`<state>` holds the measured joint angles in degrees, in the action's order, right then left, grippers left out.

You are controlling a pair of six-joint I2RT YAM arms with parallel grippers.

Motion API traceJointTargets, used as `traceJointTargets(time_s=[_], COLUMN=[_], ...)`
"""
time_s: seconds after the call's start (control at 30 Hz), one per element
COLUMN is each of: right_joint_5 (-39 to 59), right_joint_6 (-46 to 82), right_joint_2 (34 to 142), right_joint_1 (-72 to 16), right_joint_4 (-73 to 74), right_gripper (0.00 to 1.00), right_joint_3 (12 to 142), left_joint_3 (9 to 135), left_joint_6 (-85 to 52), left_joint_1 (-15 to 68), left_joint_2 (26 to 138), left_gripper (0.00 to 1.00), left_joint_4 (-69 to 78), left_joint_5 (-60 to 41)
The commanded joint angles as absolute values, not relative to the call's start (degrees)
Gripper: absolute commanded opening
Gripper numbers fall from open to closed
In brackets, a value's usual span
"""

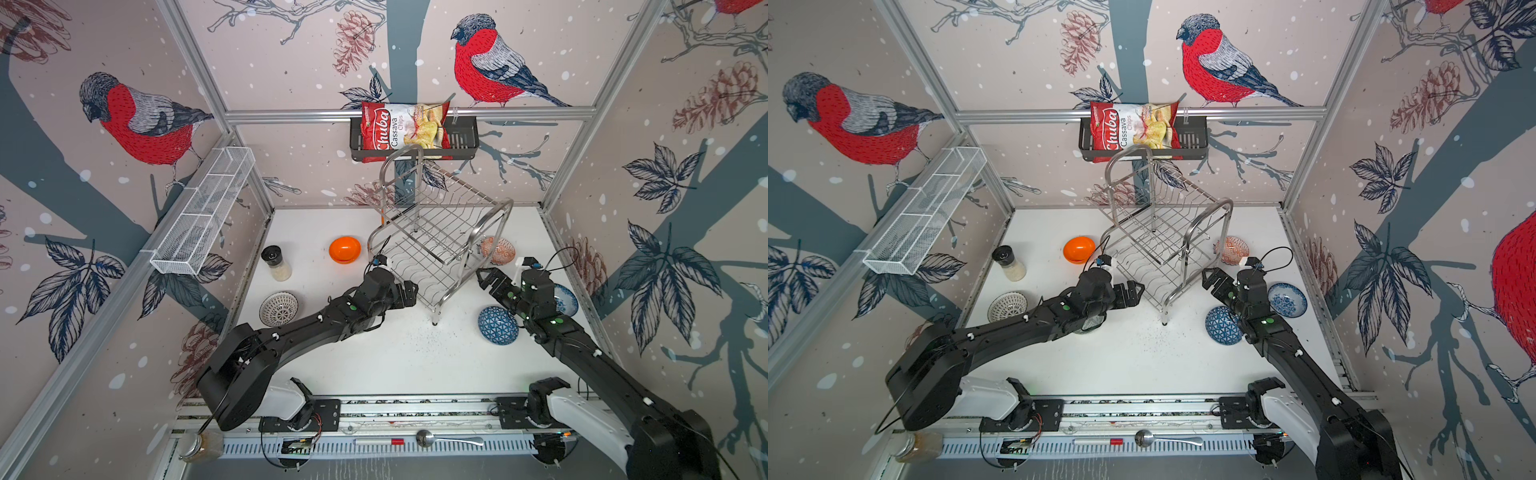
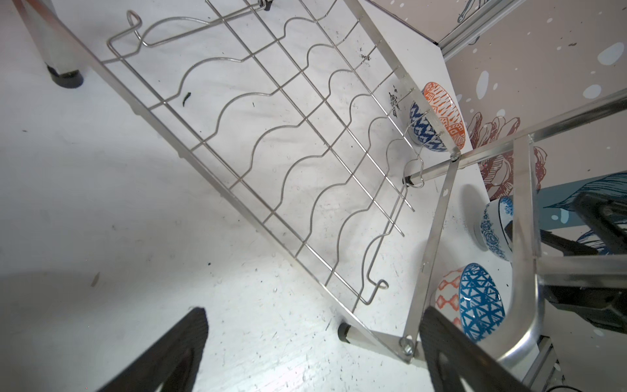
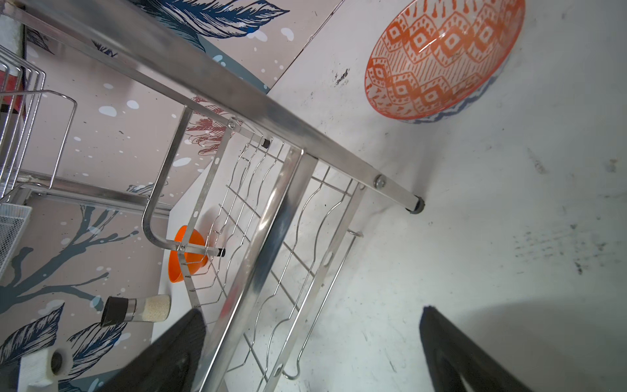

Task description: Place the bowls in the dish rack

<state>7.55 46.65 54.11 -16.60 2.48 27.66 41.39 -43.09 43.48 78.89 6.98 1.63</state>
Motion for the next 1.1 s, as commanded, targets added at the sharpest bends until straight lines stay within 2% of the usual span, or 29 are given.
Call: traceJointTargets(time_s=[0.0, 0.17, 0.4, 0.57, 0.8, 0.93, 1.07], right_joint_5=[9.95, 12.63, 11.84, 11.16, 10.55, 9.91, 9.90], right_joint_6=[47.69, 49.58, 51.15, 51.85, 50.46, 48.21, 44.98], right_joint_2=[54.80, 56.42, 62.55, 67.39, 73.39, 74.80, 76.07], right_joint_1=[-16.70, -16.78, -19.78, -21.06, -21.53, -21.44, -20.29], right_joint_4=[4.69, 8.28, 12.59, 15.67, 16.00, 14.94, 13.16], right_gripper=[0.99, 0.99, 0.93, 0.84, 0.63, 0.60, 0.49], right_joint_3=[28.29, 27.83, 29.98, 31.69, 34.82, 36.40, 38.28], left_joint_3=[39.76, 39.46, 37.07, 34.47, 34.03, 32.74, 31.50], left_joint_6=[-43.13, -44.13, -43.48, -43.45, -41.75, -41.93, -42.19], left_joint_1=[42.57, 40.60, 38.68, 37.54, 36.23, 35.86, 35.17], left_joint_2=[78.12, 77.89, 75.86, 74.30, 70.86, 68.27, 66.85], left_gripper=[0.98, 0.98, 0.98, 0.97, 0.97, 0.98, 0.98], left_joint_4=[9.40, 8.43, 8.78, 11.13, 8.02, 7.56, 7.34], left_joint_5=[1.78, -0.49, -0.78, -1.85, -0.44, 1.03, 1.77])
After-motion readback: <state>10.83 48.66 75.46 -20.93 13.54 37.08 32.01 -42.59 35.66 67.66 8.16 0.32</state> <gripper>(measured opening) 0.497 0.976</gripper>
